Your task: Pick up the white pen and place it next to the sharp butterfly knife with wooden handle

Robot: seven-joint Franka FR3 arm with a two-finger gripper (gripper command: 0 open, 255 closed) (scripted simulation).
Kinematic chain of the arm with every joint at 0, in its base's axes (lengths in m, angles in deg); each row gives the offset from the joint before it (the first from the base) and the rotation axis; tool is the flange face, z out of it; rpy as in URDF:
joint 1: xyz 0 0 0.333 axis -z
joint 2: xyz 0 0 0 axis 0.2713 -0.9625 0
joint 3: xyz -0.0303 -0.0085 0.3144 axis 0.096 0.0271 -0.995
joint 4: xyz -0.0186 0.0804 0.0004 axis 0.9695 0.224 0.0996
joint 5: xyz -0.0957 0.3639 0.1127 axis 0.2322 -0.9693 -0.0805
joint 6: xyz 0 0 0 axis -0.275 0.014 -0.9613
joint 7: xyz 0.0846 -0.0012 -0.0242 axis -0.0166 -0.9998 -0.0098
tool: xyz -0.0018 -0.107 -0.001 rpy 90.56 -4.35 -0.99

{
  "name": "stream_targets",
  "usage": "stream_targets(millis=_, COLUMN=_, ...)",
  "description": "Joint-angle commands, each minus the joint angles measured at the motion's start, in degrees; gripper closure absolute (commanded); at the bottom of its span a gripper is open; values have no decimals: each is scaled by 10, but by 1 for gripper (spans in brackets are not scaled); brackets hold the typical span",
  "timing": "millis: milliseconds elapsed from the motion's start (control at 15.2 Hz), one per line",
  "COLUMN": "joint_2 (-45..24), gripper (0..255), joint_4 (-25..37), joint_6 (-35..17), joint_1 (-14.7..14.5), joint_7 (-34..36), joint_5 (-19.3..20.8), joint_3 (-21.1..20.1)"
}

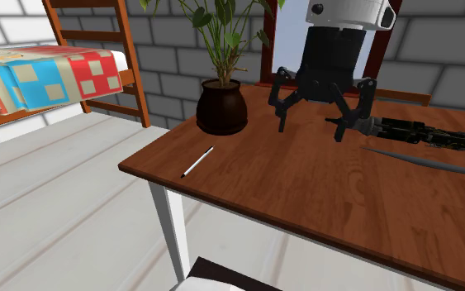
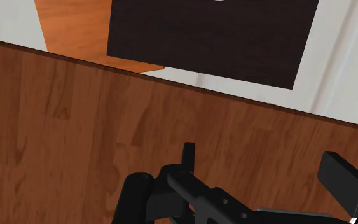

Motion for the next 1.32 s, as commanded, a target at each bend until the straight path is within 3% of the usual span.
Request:
stream_targets(millis=0, joint_2=0, gripper=0, joint_4=0, joint_6=0, joint_1=0, joint_7=0, joint_5=0, joint_3=0)
stream_targets(millis=726, joint_2=-78, gripper=0, joint_4=0, joint_6=-90, joint_1=-24, joint_7=206, joint_5=-47, joint_3=-185)
stream_targets(millis=1254, joint_2=-217, gripper=0, joint_4=65, joint_6=-149, joint_1=-16, joint_7=374, joint_5=-20, joint_3=-322)
